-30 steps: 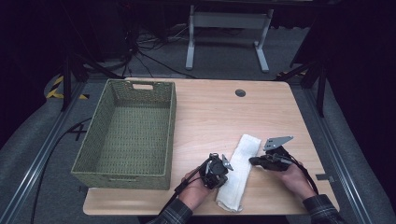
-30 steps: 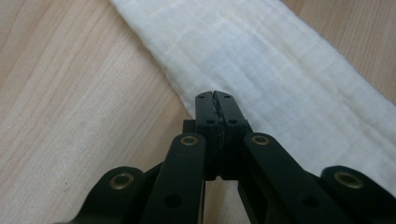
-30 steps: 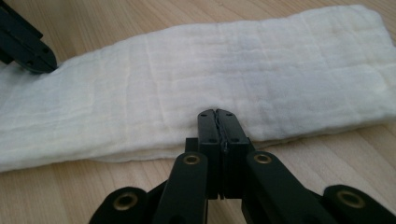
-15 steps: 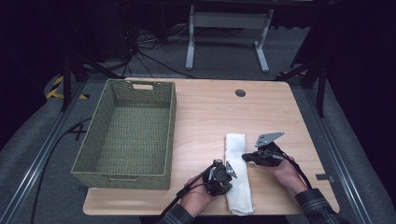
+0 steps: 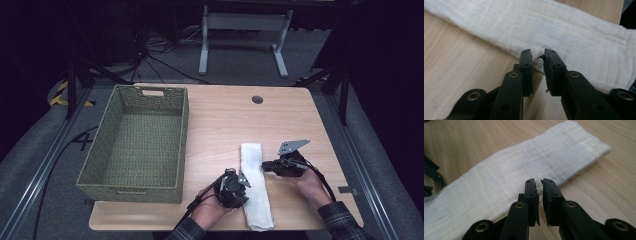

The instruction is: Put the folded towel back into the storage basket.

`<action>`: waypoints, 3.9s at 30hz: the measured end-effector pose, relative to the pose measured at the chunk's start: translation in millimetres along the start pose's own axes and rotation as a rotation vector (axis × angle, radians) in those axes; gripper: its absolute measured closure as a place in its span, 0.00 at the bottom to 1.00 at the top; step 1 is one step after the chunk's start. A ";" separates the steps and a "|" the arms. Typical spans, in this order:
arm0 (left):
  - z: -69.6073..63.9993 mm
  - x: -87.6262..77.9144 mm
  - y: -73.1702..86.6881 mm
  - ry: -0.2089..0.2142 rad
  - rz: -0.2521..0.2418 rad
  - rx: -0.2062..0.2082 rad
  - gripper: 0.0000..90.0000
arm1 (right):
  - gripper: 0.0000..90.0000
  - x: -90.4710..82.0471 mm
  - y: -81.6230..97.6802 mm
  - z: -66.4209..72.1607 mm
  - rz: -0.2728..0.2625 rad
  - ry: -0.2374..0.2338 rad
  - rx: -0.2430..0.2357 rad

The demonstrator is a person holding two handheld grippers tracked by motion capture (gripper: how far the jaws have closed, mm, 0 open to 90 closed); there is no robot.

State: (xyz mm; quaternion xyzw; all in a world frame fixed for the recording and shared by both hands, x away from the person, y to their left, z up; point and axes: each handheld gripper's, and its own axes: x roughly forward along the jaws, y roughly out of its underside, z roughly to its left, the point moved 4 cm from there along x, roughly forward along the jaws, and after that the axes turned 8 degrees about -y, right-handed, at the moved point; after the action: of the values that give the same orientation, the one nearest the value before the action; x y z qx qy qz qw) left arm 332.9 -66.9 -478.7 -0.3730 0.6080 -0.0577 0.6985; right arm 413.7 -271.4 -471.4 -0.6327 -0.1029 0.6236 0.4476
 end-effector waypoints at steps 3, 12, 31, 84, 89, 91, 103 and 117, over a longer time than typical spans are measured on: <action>6.5 -2.8 3.3 -0.014 -0.007 -0.028 0.71 | 0.77 -5.4 -0.6 2.3 -0.016 -0.016 -0.004; 24.5 -8.1 10.5 -0.052 -0.027 -0.064 0.50 | 0.56 -12.8 0.3 20.7 -0.025 -0.076 -0.041; 42.5 -7.1 16.6 -0.130 -0.053 -0.132 0.35 | 0.30 0.7 13.5 77.8 0.039 -0.184 -0.190; 46.5 -7.5 3.6 -0.120 -0.068 -0.108 0.35 | 0.86 21.9 22.1 91.8 0.120 -0.274 -0.338; 50.3 -6.9 -13.8 -0.107 -0.095 -0.069 0.35 | 0.86 21.9 21.9 91.8 0.123 -0.278 -0.341; 51.2 -6.8 -16.9 -0.105 -0.095 -0.060 0.35 | 0.86 21.9 21.9 92.0 0.123 -0.277 -0.338; 65.3 8.2 -62.1 -0.048 -0.129 0.060 0.32 | 0.86 21.9 21.8 91.7 0.124 -0.279 -0.335; 85.2 54.7 -90.2 0.000 -0.113 0.143 0.32 | 0.86 22.1 21.5 90.9 0.125 -0.287 -0.332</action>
State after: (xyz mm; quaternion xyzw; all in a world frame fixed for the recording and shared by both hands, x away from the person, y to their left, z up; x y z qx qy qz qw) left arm 456.4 -122.1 -470.9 -0.3559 0.5804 -0.1404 0.7189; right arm 328.8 -228.8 -485.6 -0.6077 -0.2274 0.7080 0.2788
